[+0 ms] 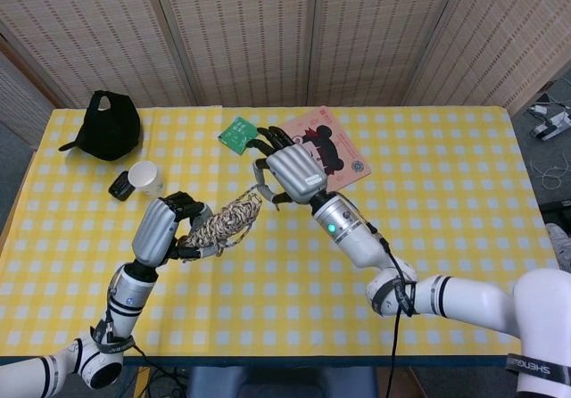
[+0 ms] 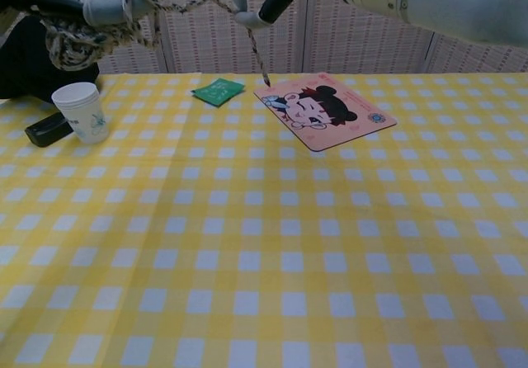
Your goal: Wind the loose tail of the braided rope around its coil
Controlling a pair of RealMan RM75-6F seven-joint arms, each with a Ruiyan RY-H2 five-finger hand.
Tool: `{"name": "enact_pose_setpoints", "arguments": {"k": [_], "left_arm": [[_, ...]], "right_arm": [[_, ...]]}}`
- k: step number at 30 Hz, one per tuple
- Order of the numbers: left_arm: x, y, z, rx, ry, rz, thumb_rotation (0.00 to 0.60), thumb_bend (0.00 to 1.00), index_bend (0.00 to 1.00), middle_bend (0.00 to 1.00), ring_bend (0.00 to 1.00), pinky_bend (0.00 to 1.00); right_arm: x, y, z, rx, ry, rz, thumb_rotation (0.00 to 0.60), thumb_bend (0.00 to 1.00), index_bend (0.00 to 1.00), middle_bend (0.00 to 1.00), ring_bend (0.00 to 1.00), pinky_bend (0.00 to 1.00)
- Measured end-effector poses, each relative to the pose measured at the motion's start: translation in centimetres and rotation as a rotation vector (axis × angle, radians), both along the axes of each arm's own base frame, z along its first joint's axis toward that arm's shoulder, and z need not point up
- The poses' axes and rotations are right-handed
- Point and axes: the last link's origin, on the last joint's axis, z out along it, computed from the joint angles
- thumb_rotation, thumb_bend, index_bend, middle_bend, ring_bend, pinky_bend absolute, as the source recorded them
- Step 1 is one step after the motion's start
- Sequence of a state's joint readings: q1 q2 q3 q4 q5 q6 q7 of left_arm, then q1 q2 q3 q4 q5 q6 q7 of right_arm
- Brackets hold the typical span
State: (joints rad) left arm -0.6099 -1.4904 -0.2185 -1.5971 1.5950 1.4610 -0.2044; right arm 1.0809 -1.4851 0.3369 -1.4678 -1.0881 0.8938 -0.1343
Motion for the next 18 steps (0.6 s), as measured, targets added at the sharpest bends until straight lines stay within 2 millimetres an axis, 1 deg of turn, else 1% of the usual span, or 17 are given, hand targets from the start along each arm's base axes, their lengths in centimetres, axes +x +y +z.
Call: {"name": "enact_pose_setpoints", "arguments": {"k": [8, 18], "left_arm": [[0.6, 0.3, 1.2, -0.003, -0.066, 0.014, 0.53, 0.23, 0.77, 0.82, 0.69, 0.54], [0.1, 1.5, 2.4, 0.031, -0.075, 0.066, 0.528, 0.23, 0.77, 0.82, 0.69, 0.54]], "right_arm": [[-2.6, 0.7, -1.7, 0.053, 0.01, -0.019, 0.6, 0.4, 0.64, 0.19, 0.0, 0.0], [-5.1, 1.9, -2.8, 0.093, 0.039, -0.034, 0.6, 0.4, 0.64, 0.19, 0.0, 0.0]]}}
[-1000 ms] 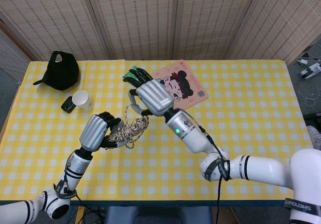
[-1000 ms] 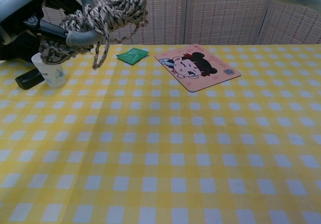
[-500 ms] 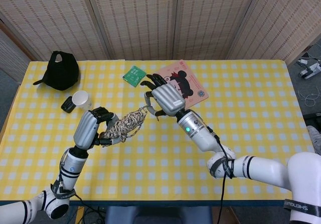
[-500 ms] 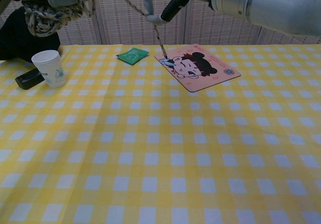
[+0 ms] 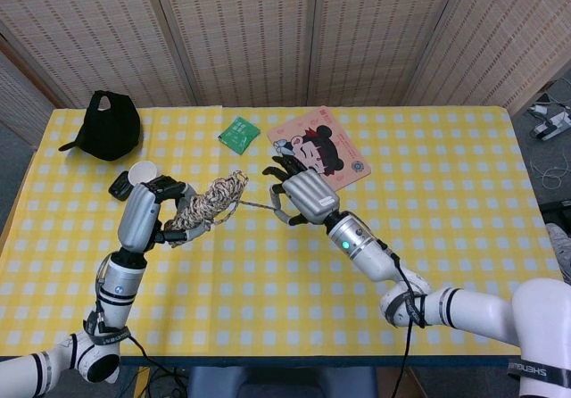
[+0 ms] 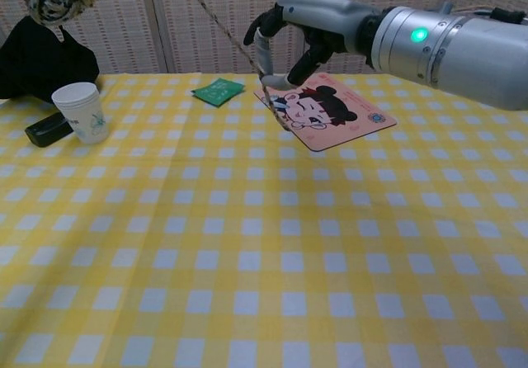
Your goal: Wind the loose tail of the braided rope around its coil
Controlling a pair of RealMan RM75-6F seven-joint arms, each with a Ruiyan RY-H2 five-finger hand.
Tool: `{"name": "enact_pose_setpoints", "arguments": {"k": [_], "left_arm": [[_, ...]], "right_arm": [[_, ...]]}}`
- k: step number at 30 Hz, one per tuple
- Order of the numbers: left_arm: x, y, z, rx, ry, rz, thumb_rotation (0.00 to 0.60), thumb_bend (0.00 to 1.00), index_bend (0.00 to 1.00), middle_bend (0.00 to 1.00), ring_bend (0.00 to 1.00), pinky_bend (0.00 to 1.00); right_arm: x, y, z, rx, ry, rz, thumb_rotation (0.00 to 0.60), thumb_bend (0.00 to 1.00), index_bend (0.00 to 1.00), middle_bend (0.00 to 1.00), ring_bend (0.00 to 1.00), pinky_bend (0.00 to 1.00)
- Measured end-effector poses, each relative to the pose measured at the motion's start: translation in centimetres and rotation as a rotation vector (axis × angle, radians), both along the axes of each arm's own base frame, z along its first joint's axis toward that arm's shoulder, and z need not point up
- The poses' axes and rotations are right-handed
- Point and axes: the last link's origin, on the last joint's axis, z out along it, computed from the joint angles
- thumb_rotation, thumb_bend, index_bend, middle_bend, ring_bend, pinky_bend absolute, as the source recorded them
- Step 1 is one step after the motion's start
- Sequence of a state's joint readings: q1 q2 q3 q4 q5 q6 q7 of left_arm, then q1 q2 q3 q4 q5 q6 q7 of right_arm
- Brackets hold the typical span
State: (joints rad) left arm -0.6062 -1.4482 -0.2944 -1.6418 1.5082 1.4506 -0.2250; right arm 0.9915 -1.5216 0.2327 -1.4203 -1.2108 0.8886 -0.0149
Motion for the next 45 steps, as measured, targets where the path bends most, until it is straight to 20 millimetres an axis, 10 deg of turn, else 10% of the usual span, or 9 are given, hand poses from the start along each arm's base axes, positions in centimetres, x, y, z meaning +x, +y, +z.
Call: {"name": "enact_pose_setpoints", "arguments": {"k": [8, 13, 17, 27, 45], "left_arm": [[-0.8, 0.5, 0.7, 0.012, 0.007, 0.037, 0.53, 0.23, 0.77, 0.82, 0.69, 0.54], [-1.3, 0.7, 1.0, 0.025, 0.027, 0.05, 0.529, 0.23, 0.77, 0.82, 0.69, 0.54], [-2.0, 1.0, 1.3, 0.032, 0.055, 0.066, 0.526, 0.23, 0.77, 0.82, 0.69, 0.54], [-4.2, 1.8, 2.3, 0.07, 0.172, 0.125, 0.527, 0.23, 0.77, 0.82, 0.69, 0.54], [-7.3, 2.4, 3.3, 0.134, 0.265, 0.211, 0.532, 0.23, 0.77, 0.82, 0.69, 0.54]], "right_arm": [[-1.6, 1.0, -0.7, 0.029, 0.039, -0.005, 0.6, 0.37, 0.6, 0.14, 0.0, 0.0], [-2.4, 1.1, 0.1, 0.019, 0.046, -0.024, 0.6, 0.24, 0.22, 0.01, 0.0, 0.0], [-3.4, 1.6, 1.7, -0.008, 0.041, -0.044, 0.6, 0.22, 0.1, 0.0, 0.0, 0.0], [-9.9, 4.9, 8.1, -0.158, 0.126, -0.114, 0.6, 0.22, 0.08, 0.0, 0.0, 0.0], [-22.7, 17.5, 15.4, -0.394, 0.194, -0.353, 0.6, 0.23, 0.08, 0.03, 0.0, 0.0]]}}
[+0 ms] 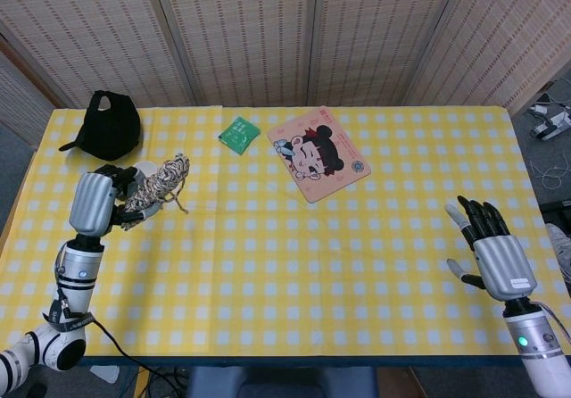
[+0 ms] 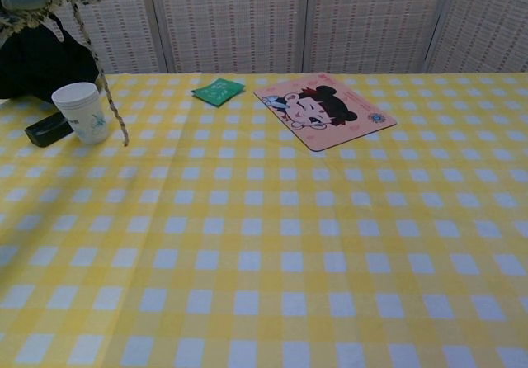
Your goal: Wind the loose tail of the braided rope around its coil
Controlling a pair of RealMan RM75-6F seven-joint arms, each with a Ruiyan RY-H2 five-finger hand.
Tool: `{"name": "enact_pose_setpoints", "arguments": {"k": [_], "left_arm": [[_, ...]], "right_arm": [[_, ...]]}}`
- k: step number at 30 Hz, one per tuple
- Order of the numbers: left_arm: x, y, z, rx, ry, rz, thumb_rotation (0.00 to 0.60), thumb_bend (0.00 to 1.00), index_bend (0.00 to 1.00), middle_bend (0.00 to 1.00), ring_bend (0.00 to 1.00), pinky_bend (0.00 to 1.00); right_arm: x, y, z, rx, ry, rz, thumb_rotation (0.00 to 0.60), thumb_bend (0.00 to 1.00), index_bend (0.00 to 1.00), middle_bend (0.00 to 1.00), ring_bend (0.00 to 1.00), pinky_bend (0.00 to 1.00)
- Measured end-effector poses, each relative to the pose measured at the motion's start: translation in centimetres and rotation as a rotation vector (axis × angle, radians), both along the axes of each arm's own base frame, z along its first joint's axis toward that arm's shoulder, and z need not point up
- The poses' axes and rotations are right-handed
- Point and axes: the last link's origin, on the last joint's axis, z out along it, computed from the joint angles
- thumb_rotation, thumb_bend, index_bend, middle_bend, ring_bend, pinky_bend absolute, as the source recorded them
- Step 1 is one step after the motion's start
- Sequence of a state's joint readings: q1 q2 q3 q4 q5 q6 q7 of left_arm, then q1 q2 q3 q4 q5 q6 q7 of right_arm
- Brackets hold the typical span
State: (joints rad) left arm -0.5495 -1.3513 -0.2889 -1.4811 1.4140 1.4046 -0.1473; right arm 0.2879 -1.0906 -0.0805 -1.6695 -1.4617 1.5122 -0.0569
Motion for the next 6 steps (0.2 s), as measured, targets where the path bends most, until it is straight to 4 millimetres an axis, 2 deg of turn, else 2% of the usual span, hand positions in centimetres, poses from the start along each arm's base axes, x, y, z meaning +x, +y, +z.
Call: {"name": "enact_pose_setpoints", "arguments": {"k": [6], "left_arm": [[-0.2, 0.0, 0.1, 0.025, 0.024, -0.002, 0.538, 0.23, 0.77, 0.82, 0.69, 0.54]], "right_arm": [[-1.2, 2.4, 1.2, -0.052, 0.02, -0.017, 0.6, 0.23, 0.08, 0.03, 0.0, 0.0]]}}
